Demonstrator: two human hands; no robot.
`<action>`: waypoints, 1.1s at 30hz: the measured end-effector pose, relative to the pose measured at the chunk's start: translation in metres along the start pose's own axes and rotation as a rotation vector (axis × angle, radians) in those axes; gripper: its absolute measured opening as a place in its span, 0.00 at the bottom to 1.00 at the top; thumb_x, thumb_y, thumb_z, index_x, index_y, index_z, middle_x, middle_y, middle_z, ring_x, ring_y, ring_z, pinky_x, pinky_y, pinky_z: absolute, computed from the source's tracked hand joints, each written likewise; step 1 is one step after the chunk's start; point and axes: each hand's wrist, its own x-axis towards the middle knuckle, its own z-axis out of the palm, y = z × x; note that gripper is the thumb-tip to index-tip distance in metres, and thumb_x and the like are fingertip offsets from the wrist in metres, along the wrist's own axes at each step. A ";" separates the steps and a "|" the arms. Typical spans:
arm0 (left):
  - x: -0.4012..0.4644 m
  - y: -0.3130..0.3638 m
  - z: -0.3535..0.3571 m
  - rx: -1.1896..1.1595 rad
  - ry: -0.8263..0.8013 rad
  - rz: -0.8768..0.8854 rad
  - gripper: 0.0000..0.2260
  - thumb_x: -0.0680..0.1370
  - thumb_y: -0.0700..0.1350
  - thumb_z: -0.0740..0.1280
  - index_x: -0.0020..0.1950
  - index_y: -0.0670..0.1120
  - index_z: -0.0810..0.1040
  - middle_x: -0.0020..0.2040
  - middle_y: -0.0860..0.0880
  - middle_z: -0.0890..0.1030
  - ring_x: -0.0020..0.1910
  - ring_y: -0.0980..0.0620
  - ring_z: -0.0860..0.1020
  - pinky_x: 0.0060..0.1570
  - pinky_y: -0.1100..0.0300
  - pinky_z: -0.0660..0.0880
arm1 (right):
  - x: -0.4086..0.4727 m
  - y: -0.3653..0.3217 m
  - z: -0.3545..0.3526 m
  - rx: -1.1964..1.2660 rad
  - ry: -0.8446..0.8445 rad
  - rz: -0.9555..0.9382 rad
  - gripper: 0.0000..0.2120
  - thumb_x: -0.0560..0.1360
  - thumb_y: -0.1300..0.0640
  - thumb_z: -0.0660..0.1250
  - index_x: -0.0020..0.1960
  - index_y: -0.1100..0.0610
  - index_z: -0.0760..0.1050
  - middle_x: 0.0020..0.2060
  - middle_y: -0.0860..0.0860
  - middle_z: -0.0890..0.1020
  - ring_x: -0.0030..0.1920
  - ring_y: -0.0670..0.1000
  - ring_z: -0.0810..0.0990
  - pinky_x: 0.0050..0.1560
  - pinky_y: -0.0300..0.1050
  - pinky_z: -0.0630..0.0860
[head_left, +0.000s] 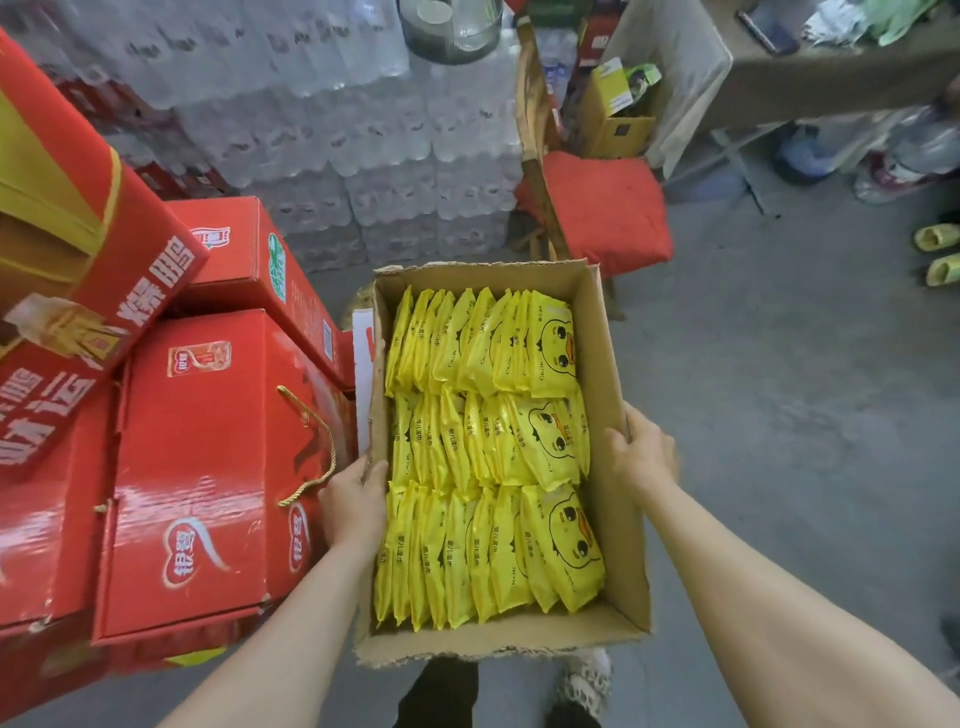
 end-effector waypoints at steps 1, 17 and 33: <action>0.000 0.000 0.000 0.010 0.002 0.005 0.16 0.79 0.45 0.67 0.64 0.41 0.77 0.58 0.42 0.81 0.58 0.42 0.77 0.52 0.60 0.68 | -0.005 0.002 -0.001 0.012 0.005 0.003 0.21 0.81 0.53 0.60 0.72 0.38 0.68 0.50 0.49 0.83 0.49 0.54 0.79 0.51 0.49 0.77; -0.117 0.020 0.063 0.423 -0.212 0.401 0.08 0.78 0.48 0.66 0.50 0.46 0.83 0.45 0.40 0.83 0.47 0.39 0.80 0.43 0.52 0.74 | -0.111 0.182 -0.088 0.137 0.139 0.213 0.20 0.79 0.55 0.63 0.70 0.42 0.73 0.46 0.48 0.83 0.42 0.51 0.80 0.39 0.43 0.76; -0.527 0.057 0.249 0.632 -0.672 1.034 0.09 0.78 0.45 0.64 0.50 0.52 0.85 0.42 0.47 0.85 0.43 0.44 0.81 0.42 0.56 0.77 | -0.415 0.560 -0.239 0.460 0.582 0.759 0.09 0.77 0.58 0.64 0.55 0.61 0.78 0.50 0.62 0.82 0.54 0.65 0.79 0.55 0.56 0.75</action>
